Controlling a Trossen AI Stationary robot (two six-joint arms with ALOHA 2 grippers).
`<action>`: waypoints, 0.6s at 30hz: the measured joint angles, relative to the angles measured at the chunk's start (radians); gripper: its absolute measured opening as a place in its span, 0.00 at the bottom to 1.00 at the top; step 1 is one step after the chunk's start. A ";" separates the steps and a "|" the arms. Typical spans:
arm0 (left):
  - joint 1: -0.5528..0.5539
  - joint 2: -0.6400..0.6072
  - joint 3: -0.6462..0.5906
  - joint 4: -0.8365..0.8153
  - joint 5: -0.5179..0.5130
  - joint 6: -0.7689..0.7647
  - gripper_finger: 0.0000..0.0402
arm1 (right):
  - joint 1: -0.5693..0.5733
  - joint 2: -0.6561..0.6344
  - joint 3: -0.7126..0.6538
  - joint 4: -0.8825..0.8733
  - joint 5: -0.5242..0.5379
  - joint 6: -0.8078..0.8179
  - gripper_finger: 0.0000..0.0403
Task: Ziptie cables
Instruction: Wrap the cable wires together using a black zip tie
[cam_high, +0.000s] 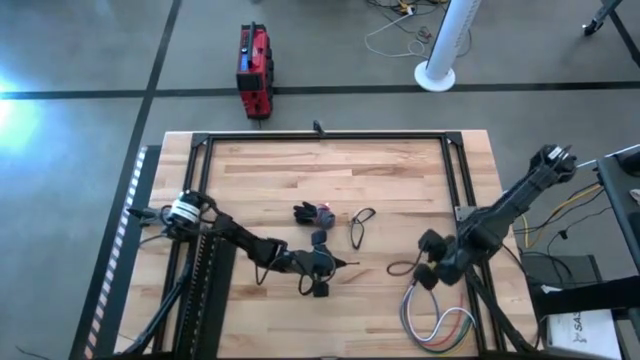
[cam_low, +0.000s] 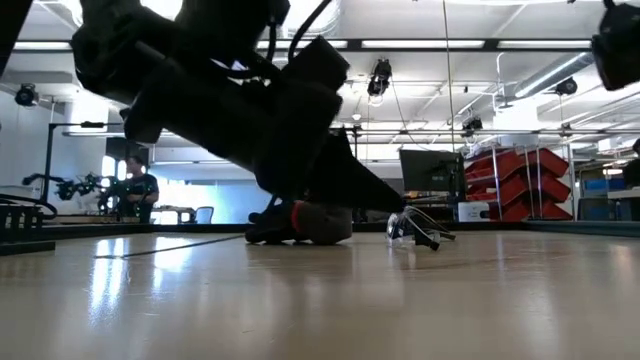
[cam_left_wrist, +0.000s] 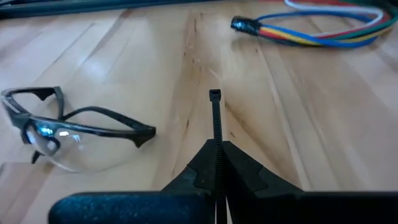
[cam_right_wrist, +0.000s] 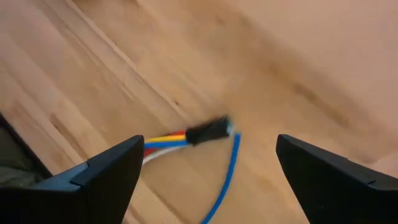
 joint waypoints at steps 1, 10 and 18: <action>0.000 0.007 0.006 -0.001 0.000 0.004 0.00 | 0.010 0.030 0.001 0.023 -0.008 0.039 0.88; -0.018 0.068 0.056 0.000 0.000 -0.022 0.00 | 0.017 0.239 0.002 0.188 -0.088 0.205 0.88; -0.026 0.133 0.104 0.001 -0.002 -0.091 0.00 | 0.013 0.336 0.002 0.273 -0.083 0.265 0.88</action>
